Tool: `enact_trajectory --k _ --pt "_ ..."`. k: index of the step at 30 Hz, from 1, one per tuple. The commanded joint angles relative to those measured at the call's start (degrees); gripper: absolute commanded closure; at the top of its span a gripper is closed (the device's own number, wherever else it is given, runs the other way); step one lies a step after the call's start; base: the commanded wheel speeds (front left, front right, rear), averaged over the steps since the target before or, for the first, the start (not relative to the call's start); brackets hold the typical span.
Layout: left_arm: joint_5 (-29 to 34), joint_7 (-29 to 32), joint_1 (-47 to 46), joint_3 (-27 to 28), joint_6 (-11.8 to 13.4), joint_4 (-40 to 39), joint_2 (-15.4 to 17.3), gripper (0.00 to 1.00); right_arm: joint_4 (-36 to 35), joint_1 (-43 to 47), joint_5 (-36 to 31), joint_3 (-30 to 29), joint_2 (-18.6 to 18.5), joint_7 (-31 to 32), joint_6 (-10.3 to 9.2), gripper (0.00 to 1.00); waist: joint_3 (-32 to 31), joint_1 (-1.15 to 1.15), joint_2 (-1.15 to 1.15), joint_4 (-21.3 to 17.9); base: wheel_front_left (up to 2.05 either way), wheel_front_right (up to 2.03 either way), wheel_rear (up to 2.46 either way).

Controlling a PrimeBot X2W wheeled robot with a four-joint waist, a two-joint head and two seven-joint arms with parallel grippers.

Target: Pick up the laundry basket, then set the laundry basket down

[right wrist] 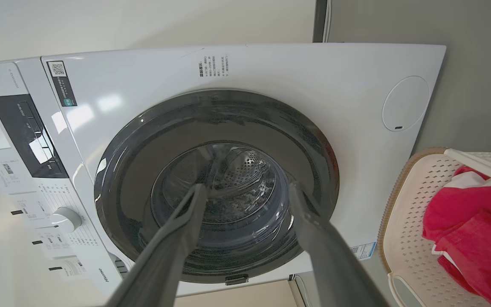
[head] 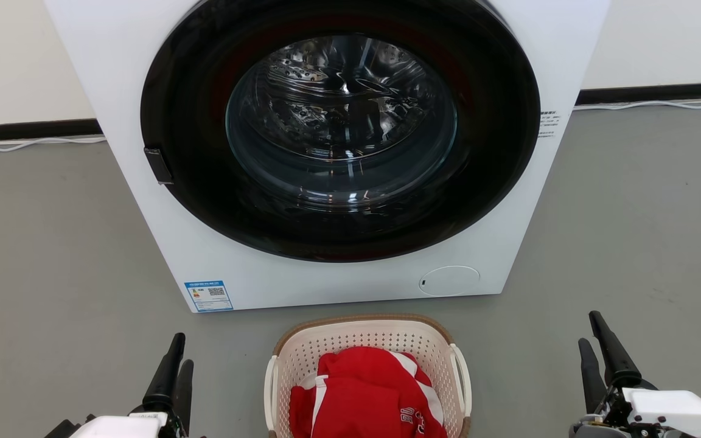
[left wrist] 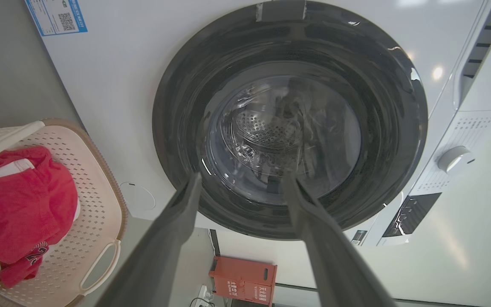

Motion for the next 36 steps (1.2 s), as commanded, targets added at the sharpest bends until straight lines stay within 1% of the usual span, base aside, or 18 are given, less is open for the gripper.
enact_trajectory --k 1,7,16,36 --pt "0.3 -0.3 -1.6 -0.1 -0.3 -1.8 0.4 0.0 -1.9 -1.1 -0.4 0.3 -0.6 -0.7 0.07 0.0 0.0 -0.01 0.0 0.0 0.0 0.0 0.0" --pt "2.5 -1.3 -1.6 -0.6 -0.3 -1.7 0.4 0.0 -2.4 -0.9 -2.8 1.1 -1.2 -1.8 0.09 0.0 0.0 -0.02 0.0 0.0 0.0 0.0 0.0" --pt "7.5 -2.8 -1.8 -1.1 -0.4 -1.0 0.5 0.0 -3.2 -0.8 -10.7 1.9 -1.6 -3.3 0.12 0.0 -0.1 -0.02 0.0 0.0 0.0 0.0 0.0" --pt "23.9 -6.2 -2.3 -1.6 -0.5 0.1 0.6 0.0 -5.0 -0.6 -29.7 4.4 -3.7 -6.6 0.19 0.0 0.1 -0.02 0.0 0.0 0.0 0.0 0.0"
